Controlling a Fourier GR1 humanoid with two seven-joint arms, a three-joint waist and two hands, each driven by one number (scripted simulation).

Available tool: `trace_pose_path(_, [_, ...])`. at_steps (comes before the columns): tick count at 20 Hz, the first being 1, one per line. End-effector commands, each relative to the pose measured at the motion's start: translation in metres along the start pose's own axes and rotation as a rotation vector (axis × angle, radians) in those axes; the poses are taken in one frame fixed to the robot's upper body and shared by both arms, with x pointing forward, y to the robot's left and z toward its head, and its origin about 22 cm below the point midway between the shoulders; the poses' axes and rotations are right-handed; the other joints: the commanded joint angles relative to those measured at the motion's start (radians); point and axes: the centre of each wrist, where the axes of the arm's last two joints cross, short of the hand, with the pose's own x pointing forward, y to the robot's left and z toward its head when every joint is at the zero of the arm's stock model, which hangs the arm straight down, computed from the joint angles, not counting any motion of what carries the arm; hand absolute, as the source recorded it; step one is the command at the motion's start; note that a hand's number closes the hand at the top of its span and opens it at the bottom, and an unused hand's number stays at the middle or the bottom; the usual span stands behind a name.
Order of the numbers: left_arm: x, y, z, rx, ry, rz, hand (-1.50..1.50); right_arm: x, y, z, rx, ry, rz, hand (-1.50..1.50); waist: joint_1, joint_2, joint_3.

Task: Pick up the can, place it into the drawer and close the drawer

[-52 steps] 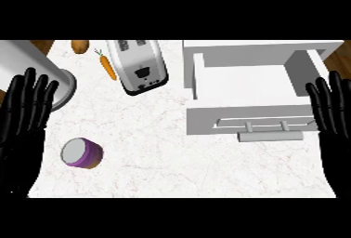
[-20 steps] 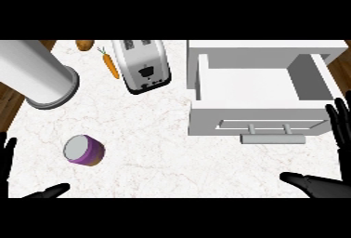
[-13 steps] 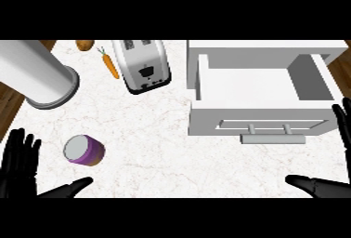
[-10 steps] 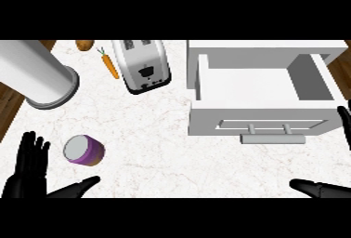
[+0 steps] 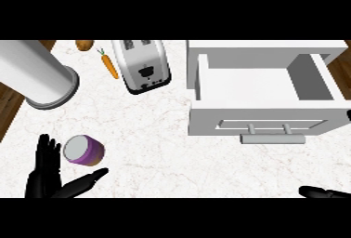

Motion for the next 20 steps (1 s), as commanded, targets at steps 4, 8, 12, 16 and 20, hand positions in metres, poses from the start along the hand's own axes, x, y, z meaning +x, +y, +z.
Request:
trace_pose_path(4, [-0.031,-0.001,-0.001,0.012,0.025,-0.016,-1.50,0.016,-0.009,-0.002,-0.012,0.005,-0.002,-1.50,0.001,0.000,0.000])
trace_pose_path(8, [-0.053,0.001,0.002,0.022,0.046,-0.005,-1.50,0.005,-0.019,0.003,-0.007,-0.003,0.003,-1.50,0.000,0.000,0.000])
trace_pose_path(12, [-0.077,0.014,-0.021,0.029,0.057,0.013,-1.50,0.009,-0.009,-0.001,-0.009,-0.004,0.010,-1.50,0.000,0.001,0.000])
trace_pose_path(16, [-0.072,0.020,-0.055,0.058,0.064,0.020,-1.50,0.012,-0.007,0.011,-0.006,-0.001,0.031,-1.50,-0.004,0.001,0.000])
trace_pose_path(20, [-0.100,0.029,-0.035,0.077,0.082,0.015,-1.50,0.023,-0.010,0.013,-0.001,-0.017,0.026,-1.50,-0.003,0.001,0.000])
